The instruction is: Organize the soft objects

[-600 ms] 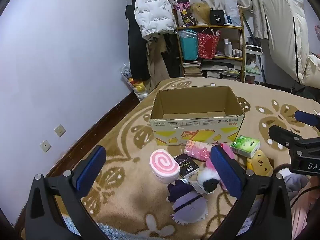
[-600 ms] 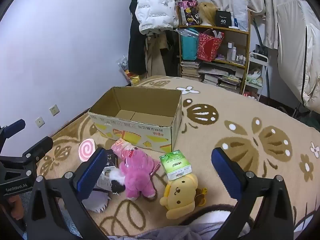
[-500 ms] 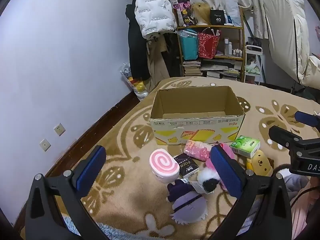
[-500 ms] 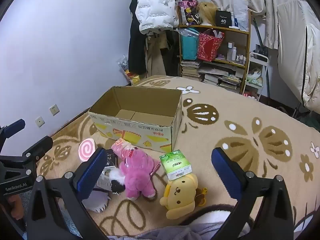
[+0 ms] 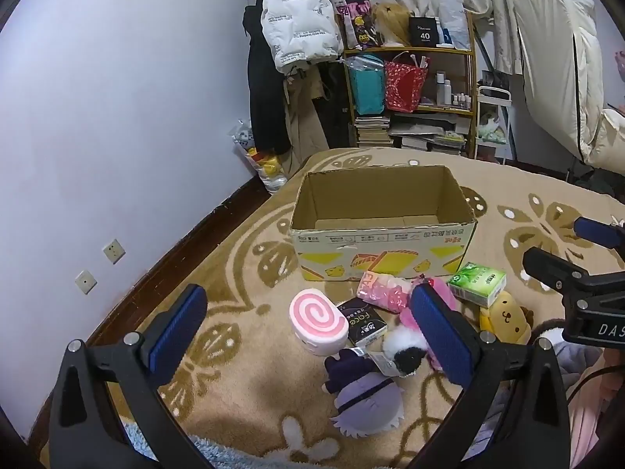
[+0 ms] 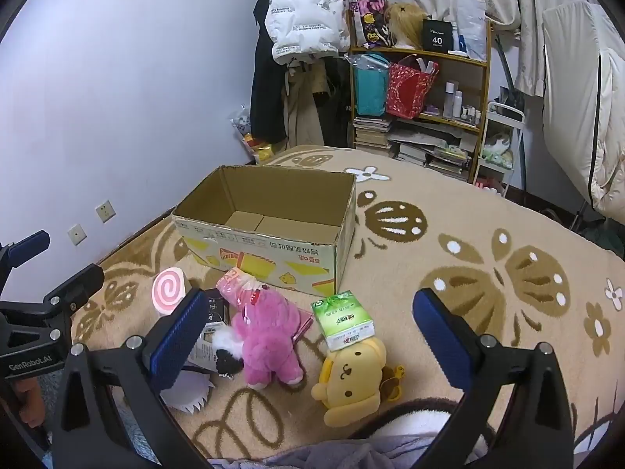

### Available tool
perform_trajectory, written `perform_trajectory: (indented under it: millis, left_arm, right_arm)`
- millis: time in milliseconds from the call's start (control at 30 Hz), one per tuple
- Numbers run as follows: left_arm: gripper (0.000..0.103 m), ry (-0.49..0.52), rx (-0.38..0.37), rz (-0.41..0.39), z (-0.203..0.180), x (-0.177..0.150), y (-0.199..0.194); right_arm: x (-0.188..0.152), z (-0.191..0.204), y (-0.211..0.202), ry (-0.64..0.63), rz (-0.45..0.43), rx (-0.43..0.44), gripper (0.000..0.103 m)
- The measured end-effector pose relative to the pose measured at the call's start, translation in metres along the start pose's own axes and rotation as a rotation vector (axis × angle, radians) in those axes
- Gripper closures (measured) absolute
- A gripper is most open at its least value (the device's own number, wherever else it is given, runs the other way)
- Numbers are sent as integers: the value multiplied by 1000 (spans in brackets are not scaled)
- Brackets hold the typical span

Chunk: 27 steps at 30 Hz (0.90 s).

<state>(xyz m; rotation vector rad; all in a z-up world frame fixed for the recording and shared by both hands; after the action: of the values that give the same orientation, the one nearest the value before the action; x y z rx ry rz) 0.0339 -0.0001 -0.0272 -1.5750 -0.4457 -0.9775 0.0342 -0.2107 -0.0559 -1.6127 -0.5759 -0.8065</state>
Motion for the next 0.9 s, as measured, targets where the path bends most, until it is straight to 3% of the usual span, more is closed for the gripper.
perform_trajectory:
  millis: [900]
  left_arm:
    - [0, 3, 7, 17, -2, -3, 4]
  right_arm:
    - [-1, 2, 2, -6, 5, -7, 0]
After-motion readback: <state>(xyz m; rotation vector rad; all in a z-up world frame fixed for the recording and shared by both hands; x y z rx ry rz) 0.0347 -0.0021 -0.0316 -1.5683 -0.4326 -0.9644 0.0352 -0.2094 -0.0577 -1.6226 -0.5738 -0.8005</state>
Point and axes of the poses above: each gripper's, at about its wrist camera, not at the fingertips, and y roughly the way its jaws point, z to its left, x to its top, the point moved 4 cm from there along y, roughly the way its jaws point, and after that the axes turned 15 degrees about -x, right-handed, at the moved point
